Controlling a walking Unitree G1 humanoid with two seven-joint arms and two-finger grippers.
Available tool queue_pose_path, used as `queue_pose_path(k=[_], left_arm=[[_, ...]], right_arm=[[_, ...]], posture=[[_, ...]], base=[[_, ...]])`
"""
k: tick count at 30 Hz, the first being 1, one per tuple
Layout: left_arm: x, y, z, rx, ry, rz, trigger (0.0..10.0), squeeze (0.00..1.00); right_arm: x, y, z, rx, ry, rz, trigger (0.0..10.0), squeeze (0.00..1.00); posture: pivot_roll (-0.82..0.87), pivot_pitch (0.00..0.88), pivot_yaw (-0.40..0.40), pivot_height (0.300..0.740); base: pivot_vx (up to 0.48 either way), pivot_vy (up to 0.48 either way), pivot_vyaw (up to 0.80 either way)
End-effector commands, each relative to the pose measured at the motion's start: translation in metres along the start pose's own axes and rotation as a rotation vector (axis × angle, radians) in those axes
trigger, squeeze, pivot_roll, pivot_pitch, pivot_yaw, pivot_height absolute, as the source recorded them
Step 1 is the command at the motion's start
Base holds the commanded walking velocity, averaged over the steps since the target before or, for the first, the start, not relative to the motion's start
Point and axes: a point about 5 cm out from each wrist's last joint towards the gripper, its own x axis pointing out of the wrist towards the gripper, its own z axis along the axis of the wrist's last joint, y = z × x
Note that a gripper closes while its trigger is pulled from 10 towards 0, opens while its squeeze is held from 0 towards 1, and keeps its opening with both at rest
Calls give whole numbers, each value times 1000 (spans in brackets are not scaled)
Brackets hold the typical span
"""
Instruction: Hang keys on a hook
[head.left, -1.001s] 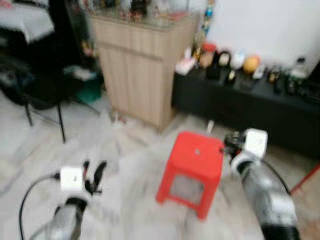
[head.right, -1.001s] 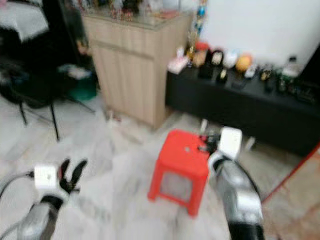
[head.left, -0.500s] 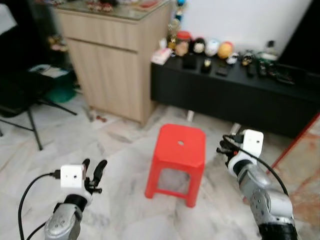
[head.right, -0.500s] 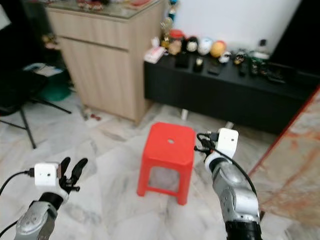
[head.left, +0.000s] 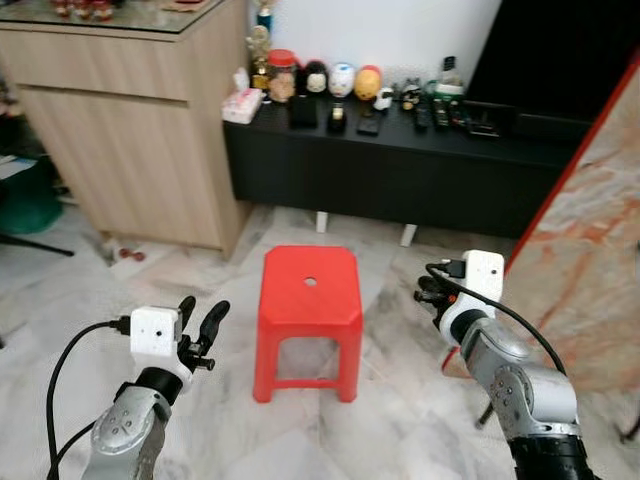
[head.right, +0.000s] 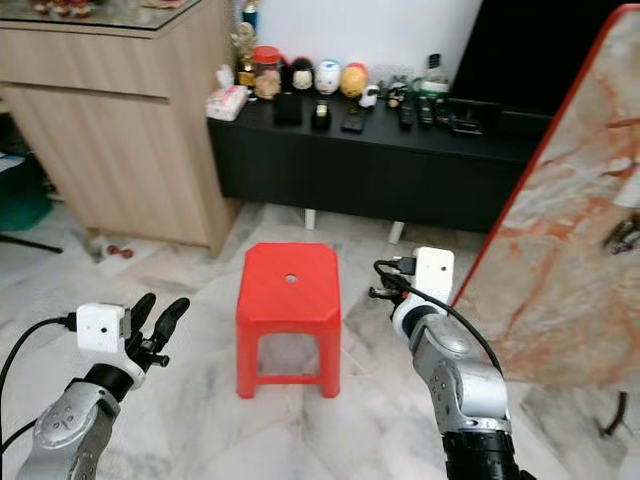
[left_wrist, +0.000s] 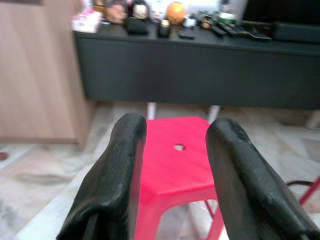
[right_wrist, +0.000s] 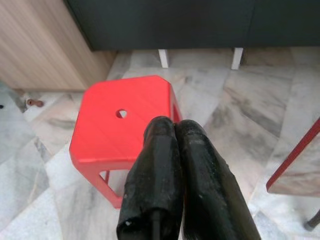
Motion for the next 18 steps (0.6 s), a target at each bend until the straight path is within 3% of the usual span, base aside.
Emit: queue_pose_path(k=[1, 3, 6, 10, 14, 18], left_arm=[[2, -6, 7, -9, -15, -36, 10000, 0], [5, -12, 13, -3, -19, -94, 10000, 0], [7, -17, 18, -2, -19, -137, 10000, 0], [8, -25, 25, -8, -25, -191, 10000, 0], [11, -41, 30, -18, -18, -280, 10000, 0], [8, -44, 28, -18, 4, -305, 10000, 0]], right_arm=[[-2, 6, 8, -18, -9, 25, 10000, 0], [-2, 19, 4, -90, 32, 112, 10000, 0], [-2, 18, 6, -140, 42, 100, 10000, 0], [-2, 25, 12, -158, 49, 136, 10000, 0], [3, 42, 17, -174, 59, 189, 10000, 0], [8, 49, 16, -131, 75, 190, 10000, 0]], posture=[[60, 29, -94, 734], [67, 30, -100, 734], [66, 26, -100, 734], [63, 18, -100, 734], [79, 8, -109, 734], [84, 6, -117, 734]], base=[[0, 0, -756], [0, 0, -741], [0, 0, -485], [0, 0, 0], [0, 0, 0], [0, 0, 0]])
